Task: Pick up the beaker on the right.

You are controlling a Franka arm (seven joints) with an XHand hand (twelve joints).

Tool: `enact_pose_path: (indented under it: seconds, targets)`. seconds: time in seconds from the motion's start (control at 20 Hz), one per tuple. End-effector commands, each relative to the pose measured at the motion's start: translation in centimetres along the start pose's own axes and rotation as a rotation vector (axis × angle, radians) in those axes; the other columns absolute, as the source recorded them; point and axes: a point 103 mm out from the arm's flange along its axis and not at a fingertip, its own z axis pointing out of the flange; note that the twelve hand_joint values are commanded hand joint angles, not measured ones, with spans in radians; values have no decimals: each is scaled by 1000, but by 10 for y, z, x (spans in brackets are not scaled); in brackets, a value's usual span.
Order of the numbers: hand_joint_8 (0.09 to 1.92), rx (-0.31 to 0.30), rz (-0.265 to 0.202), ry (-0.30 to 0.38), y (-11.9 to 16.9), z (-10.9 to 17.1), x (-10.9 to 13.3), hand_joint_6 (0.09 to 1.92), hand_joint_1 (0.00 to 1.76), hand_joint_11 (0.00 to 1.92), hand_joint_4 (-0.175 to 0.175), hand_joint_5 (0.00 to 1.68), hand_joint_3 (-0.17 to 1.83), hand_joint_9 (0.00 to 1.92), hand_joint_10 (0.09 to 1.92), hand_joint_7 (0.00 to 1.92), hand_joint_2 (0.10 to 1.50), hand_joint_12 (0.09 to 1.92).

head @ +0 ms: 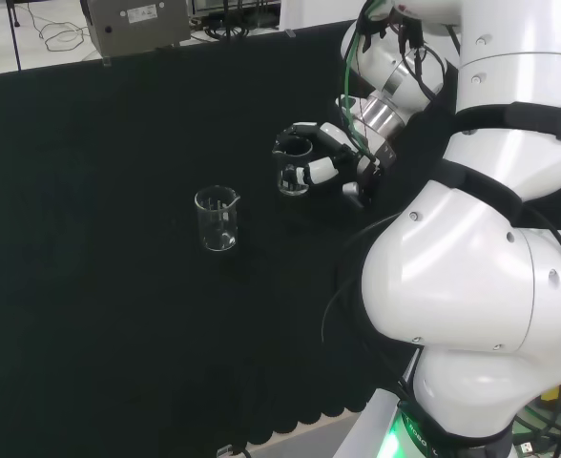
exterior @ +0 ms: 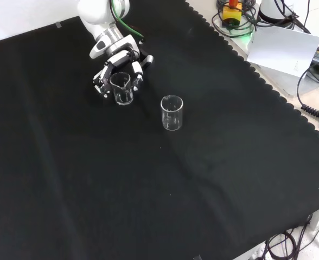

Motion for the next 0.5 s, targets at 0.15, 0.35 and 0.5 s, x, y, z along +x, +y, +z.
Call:
enact_pose_path:
  seconds: [0.15,0.35,0.5]
  targets:
    - [722,-31,23,28,0,3,-3,921,1100,172,-11,524,760,694,554,569,486,1349]
    - [732,-37,29,17,1,5,-1,964,1132,213,-7,600,774,739,561,605,502,1348]
    - [754,-86,60,16,1,1,-2,973,1149,275,-31,800,699,811,574,692,610,1340]
